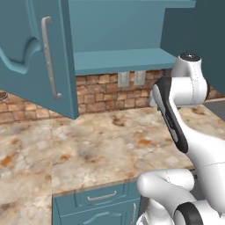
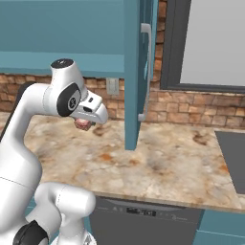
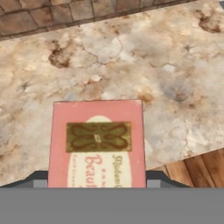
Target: Pick up the bar soap and sponge from the sink, and place them back in the cabinet, and close the cabinet doors.
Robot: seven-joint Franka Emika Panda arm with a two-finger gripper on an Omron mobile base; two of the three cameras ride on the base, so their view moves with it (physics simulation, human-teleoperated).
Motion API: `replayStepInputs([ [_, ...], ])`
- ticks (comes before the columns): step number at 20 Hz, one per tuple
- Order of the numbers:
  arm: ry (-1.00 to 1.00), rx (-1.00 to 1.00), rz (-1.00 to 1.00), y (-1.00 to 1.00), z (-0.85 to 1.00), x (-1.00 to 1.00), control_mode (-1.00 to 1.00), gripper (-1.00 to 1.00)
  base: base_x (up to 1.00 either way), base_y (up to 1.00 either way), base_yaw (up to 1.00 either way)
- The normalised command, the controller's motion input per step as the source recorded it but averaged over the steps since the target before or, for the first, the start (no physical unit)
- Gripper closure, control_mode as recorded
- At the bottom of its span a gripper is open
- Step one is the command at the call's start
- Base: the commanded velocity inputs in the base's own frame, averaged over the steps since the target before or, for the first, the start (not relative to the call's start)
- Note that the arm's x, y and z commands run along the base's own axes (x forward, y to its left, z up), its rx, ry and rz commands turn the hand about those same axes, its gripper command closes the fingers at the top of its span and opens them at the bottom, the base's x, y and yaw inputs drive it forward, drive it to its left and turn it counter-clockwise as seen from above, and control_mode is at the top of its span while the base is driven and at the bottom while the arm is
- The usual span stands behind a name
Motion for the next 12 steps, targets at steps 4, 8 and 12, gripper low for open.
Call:
replayStepInputs([
  [4, 0.0, 0.0, 0.0, 0.0, 0.0, 0.0, 1.0, 1.0, 0.0, 0.09, -0.01],
  [8, 0.0, 0.0, 0.0, 0.0, 0.0, 0.0, 1.0, 1.0, 0.0, 0.0, 0.0],
  [12, 0.0, 0.0, 0.0, 0.0, 0.0, 0.0, 1.0, 1.0, 0.0, 0.0, 0.0],
])
